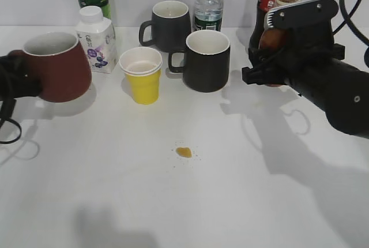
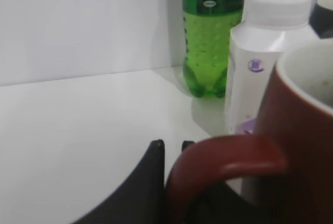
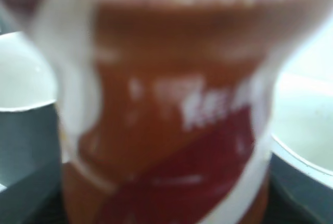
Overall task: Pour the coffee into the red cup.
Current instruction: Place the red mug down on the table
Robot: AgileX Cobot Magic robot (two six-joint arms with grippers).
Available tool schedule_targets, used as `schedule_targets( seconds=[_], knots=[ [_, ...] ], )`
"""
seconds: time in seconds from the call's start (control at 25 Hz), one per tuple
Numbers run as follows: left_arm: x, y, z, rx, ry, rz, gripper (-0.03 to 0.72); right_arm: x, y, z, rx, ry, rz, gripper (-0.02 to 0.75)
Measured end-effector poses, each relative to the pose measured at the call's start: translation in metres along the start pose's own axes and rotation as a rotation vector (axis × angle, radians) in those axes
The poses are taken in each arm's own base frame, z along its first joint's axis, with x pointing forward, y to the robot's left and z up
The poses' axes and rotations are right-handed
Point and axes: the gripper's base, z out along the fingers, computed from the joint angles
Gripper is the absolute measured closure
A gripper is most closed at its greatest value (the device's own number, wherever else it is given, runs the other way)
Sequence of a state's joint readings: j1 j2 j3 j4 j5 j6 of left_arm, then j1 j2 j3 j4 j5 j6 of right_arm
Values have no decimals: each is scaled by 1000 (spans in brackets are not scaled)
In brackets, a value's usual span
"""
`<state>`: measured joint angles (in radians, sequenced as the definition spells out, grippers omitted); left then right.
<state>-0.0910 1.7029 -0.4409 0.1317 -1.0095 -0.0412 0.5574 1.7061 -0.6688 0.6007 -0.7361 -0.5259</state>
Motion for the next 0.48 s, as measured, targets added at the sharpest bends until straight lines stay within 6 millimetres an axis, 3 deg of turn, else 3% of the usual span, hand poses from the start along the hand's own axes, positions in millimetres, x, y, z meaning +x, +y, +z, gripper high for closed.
schedule_targets(
  seconds=[0.48],
  knots=[
    [42,1,38,19,22,-14,622,1,-1,2,18,-16,-3,232]
  ],
)
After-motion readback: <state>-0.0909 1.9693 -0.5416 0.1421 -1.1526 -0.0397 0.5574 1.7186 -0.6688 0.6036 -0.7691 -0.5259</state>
